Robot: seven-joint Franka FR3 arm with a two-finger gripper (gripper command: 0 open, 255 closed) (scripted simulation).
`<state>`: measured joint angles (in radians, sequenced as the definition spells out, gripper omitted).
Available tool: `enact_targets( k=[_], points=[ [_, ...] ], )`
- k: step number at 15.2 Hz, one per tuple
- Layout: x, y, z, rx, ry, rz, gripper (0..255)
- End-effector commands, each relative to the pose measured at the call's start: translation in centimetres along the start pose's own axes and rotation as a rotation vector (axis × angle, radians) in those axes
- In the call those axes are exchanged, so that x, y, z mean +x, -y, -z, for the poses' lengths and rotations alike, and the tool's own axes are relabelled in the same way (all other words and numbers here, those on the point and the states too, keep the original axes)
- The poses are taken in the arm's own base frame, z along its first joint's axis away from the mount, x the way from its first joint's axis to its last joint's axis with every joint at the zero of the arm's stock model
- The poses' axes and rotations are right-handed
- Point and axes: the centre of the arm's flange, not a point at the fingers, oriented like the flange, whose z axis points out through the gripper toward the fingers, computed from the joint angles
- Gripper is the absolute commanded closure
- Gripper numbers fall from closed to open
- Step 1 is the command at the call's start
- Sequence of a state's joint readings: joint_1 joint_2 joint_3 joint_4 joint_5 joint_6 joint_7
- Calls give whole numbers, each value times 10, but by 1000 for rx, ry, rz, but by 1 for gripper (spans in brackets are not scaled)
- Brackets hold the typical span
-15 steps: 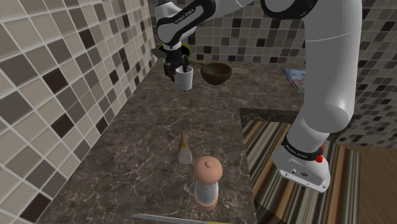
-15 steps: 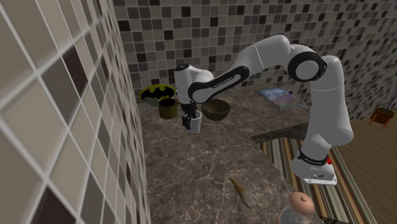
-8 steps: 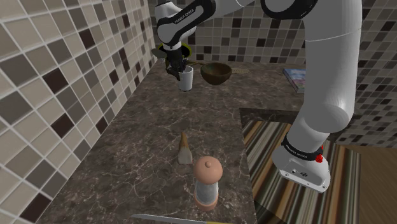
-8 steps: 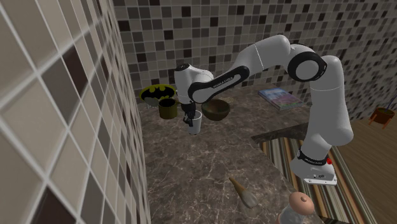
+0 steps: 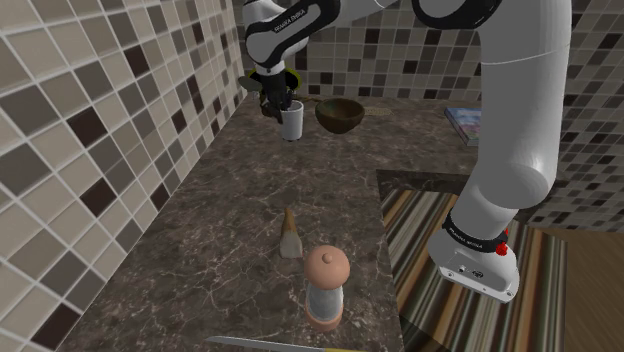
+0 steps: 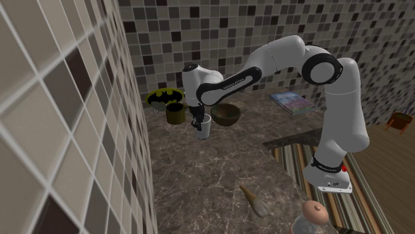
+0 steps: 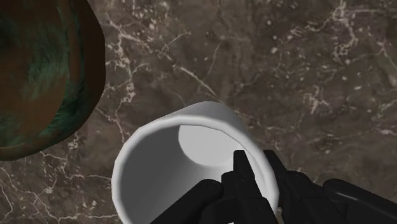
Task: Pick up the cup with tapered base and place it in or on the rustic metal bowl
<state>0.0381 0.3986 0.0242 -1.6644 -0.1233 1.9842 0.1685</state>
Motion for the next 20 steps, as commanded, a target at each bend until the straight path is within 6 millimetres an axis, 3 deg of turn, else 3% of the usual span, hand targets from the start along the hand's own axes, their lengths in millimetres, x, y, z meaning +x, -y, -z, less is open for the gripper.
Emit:
enact_targets(
  k=[1,20],
  points=[
    [-1,-2,10,0,0,0,255],
    [-7,-13,109,0,0,0,255]
  ],
)
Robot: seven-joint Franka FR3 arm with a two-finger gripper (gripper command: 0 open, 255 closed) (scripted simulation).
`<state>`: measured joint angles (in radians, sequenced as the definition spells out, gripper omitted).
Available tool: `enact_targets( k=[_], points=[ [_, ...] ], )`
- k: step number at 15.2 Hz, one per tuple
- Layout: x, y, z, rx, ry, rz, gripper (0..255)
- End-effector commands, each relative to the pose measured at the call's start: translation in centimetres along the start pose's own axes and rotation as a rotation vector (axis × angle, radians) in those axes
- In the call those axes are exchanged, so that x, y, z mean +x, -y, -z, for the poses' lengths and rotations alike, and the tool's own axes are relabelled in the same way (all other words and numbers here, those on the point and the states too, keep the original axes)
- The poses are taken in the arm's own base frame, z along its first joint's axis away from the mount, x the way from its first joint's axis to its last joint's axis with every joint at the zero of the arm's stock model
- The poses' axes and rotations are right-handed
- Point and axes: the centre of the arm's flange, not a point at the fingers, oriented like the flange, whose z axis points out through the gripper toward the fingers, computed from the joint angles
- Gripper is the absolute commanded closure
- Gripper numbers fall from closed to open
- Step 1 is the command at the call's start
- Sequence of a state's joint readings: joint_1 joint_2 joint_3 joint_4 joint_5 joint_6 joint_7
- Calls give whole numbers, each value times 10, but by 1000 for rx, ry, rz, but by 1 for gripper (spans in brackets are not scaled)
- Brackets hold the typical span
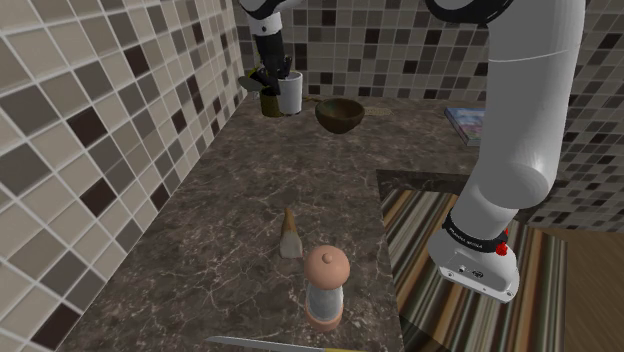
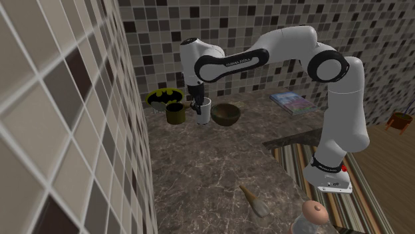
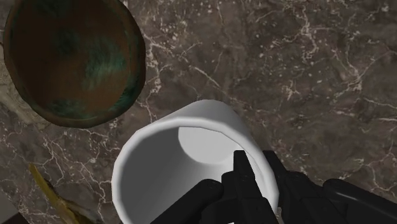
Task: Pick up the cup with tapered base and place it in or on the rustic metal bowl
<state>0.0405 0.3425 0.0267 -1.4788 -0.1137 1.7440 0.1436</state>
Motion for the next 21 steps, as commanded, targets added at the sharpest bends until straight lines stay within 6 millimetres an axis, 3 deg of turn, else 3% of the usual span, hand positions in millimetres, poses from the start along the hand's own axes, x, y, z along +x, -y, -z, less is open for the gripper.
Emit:
enact_targets(
  k=[1,10,21],
  points=[
    [-1,-2,11,0,0,0,255],
    [-4,-7,55,0,0,0,255],
    [-71,-135,62,0,0,0,255]
  ],
)
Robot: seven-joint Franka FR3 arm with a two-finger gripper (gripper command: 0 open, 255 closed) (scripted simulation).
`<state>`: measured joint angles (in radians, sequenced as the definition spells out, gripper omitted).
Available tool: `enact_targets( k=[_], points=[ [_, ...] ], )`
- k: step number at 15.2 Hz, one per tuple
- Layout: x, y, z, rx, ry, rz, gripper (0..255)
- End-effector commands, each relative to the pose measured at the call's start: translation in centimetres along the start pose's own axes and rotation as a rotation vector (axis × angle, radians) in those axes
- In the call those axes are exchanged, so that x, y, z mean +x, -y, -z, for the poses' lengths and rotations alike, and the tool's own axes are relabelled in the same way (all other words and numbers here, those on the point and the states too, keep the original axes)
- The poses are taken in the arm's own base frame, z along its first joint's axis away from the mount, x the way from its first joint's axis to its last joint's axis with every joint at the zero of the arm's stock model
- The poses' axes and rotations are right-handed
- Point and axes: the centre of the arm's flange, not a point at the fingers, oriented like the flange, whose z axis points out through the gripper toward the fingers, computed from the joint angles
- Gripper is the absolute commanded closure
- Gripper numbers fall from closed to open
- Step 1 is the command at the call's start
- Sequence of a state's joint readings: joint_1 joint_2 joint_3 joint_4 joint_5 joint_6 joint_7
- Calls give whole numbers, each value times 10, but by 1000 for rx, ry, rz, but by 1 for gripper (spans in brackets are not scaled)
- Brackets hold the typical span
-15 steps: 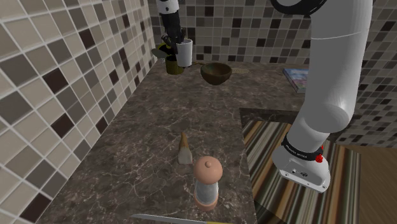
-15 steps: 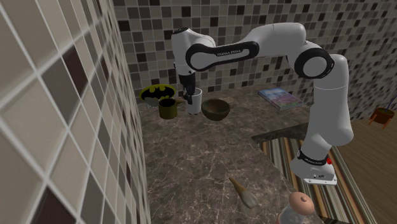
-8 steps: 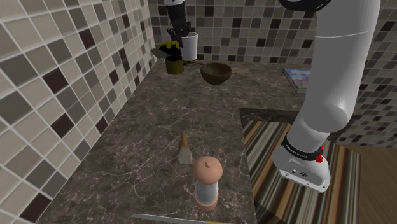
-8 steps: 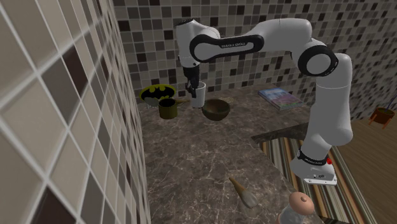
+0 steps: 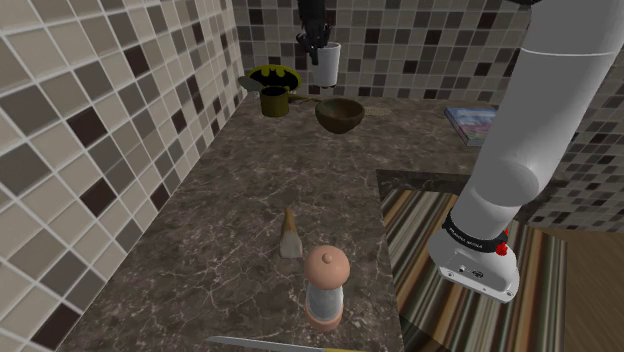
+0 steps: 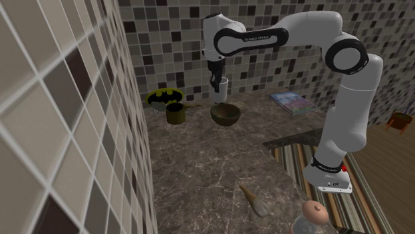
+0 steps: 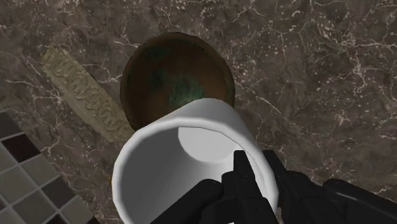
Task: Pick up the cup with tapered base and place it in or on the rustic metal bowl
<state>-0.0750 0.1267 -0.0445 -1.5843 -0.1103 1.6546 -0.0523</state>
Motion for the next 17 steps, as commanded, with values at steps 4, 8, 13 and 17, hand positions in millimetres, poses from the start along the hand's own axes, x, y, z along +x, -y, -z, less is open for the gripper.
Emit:
enact_targets(
  k=[4,8,13,17],
  points=[
    [-33,-62,3,0,0,1,255],
    [-32,-60,-18,0,0,1,255],
    [-30,-57,-44,0,0,1,255],
    [-29,-55,-65,0,0,1,255]
  ],
)
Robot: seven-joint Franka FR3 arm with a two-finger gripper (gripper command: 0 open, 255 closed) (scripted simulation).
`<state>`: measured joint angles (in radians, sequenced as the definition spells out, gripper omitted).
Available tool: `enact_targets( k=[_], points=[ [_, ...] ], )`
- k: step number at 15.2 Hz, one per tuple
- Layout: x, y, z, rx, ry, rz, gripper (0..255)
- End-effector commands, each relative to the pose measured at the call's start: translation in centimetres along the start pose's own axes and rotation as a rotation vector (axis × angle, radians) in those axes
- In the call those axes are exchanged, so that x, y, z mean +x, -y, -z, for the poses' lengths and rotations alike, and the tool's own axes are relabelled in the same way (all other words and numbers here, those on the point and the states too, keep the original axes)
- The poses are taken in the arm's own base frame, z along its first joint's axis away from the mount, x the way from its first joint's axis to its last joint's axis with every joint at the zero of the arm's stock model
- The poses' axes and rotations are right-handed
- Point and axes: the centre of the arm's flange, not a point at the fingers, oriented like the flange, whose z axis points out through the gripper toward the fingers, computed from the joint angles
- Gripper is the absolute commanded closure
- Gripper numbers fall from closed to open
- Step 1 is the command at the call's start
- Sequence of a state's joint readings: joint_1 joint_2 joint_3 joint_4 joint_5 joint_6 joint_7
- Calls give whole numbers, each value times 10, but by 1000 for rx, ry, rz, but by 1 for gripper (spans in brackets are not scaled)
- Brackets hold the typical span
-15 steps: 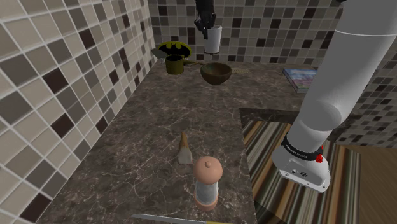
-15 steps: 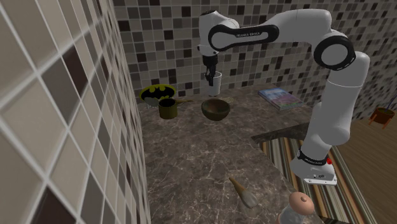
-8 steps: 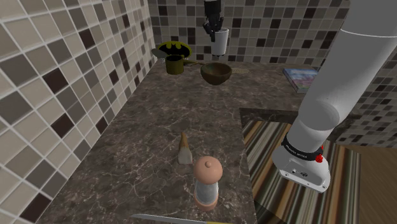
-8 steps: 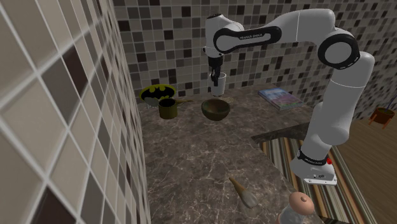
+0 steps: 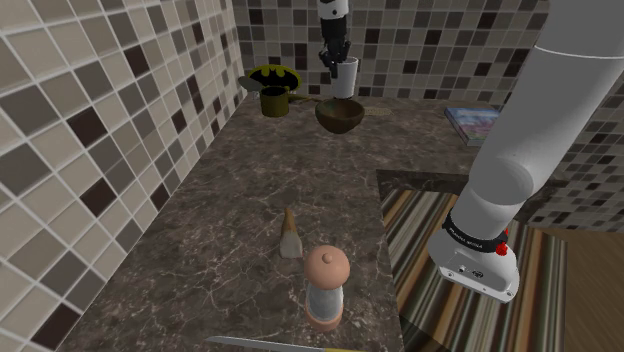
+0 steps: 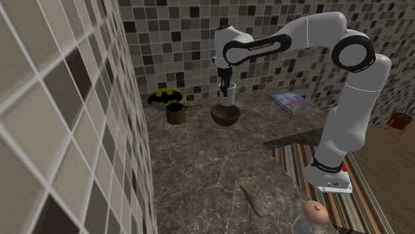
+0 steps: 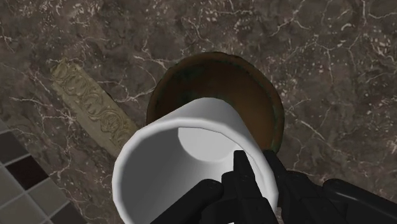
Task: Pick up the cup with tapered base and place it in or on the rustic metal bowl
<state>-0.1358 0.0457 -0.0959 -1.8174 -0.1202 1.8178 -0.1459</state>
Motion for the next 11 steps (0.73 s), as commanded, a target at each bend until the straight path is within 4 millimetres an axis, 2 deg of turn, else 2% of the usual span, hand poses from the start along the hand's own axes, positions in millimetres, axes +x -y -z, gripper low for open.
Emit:
enact_targets(
  k=[1,7,11],
  points=[
    [1,1,-12,0,-1,0,255],
    [3,5,-43,0,-1,0,255],
    [3,5,-43,0,-1,0,255]
  ],
)
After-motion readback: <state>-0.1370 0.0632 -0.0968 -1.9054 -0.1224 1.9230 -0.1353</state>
